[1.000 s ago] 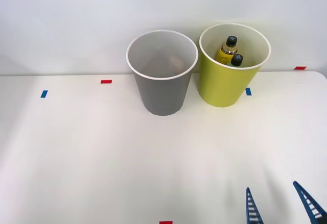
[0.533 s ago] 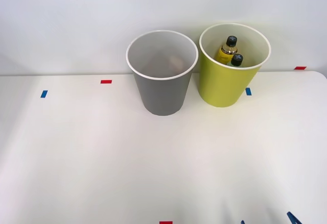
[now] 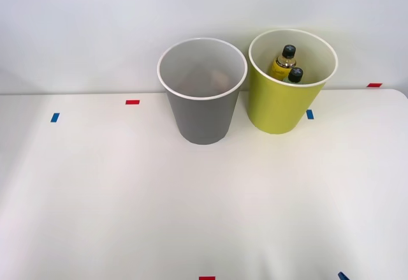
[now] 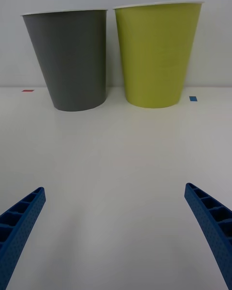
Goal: Put cans in the gray bin, plastic bottles in the light green bin
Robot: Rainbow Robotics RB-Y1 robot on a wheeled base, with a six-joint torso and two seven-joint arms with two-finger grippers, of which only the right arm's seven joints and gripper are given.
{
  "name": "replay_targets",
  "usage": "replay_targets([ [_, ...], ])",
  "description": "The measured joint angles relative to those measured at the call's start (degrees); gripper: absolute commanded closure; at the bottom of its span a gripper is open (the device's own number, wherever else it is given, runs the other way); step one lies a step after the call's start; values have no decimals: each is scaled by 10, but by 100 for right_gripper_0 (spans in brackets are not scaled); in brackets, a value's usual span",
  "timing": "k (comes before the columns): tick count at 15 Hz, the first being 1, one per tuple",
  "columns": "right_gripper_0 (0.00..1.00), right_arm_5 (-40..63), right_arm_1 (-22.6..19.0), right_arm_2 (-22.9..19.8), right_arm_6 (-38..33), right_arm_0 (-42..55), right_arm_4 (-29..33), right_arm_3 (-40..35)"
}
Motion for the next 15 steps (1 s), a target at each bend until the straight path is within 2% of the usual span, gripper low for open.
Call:
replay_targets([
  [15,0,0,-3,-5,-1,0,0,0],
])
